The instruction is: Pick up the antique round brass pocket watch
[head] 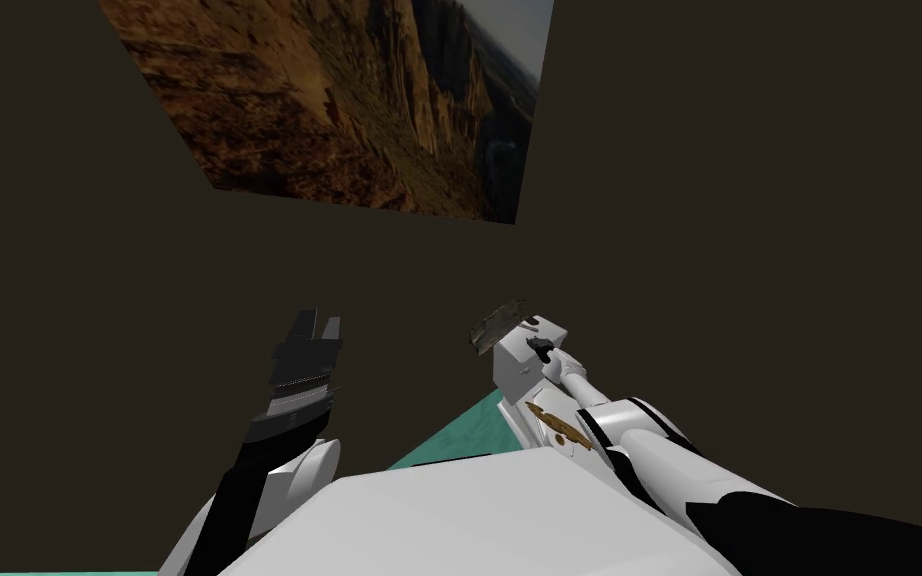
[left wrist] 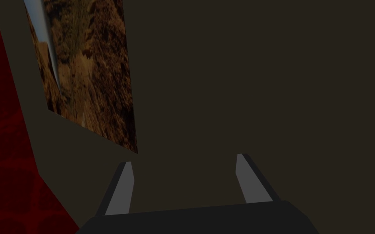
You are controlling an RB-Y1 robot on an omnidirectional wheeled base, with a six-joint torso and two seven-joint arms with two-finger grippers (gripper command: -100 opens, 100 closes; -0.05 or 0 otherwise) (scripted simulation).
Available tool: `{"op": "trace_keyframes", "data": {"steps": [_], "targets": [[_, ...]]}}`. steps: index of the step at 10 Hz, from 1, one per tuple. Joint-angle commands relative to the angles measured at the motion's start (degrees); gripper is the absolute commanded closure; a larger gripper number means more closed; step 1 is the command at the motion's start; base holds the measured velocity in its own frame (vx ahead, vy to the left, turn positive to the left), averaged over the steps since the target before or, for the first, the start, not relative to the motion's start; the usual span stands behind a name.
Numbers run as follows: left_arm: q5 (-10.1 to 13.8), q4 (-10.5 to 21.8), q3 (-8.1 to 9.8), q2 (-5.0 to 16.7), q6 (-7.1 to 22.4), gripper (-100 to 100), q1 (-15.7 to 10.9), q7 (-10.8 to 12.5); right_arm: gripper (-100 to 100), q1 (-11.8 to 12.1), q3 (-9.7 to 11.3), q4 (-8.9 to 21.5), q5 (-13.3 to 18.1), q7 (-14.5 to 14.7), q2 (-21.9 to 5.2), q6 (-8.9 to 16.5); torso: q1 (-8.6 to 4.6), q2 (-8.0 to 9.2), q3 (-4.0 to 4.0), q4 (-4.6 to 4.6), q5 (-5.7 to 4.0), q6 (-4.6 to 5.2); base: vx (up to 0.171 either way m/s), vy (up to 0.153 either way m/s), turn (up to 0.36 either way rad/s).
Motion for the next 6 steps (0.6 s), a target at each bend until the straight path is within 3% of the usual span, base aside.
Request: {"op": "trace_keyframes", "data": {"steps": [1, 2, 3, 6], "targets": [[0.0, 0.0, 0.00, 0.0, 0.0, 0, 0.0, 0.0, -100, 0.2, -0.5, 0.3, -2.6, 2.9, -0.2, -1.1, 0.00, 0.00, 0.00, 0.00, 0.00, 0.00, 0.049, 0.047, -0.038], [0.0, 0.0, 0.00, 0.0, 0.0, 0, 0.0, 0.0, -100, 0.2, -0.5, 0.3, -2.6, 3.2, -0.2, -1.1, 0.02, -0.02, -0.02, -0.01, 0.01, -0.02, 0.021, 0.023, 0.000], [0.0, 0.0, 0.00, 0.0, 0.0, 0, 0.0, 0.0, -100, 0.8, -1.0, 0.5, -5.3, 5.6, -1.0, -2.7, -0.04, 0.03, 0.00, -0.01, -0.02, -0.05, 0.034, 0.041, -0.059], [0.0, 0.0, 0.00, 0.0, 0.0, 0, 0.0, 0.0, -100, 1.5, -1.4, 0.6, -10.6, 10.1, -1.7, -4.4, 0.06, -0.11, -0.07, -0.03, 0.00, -0.03, 0.057, 0.049, -0.042]]}}
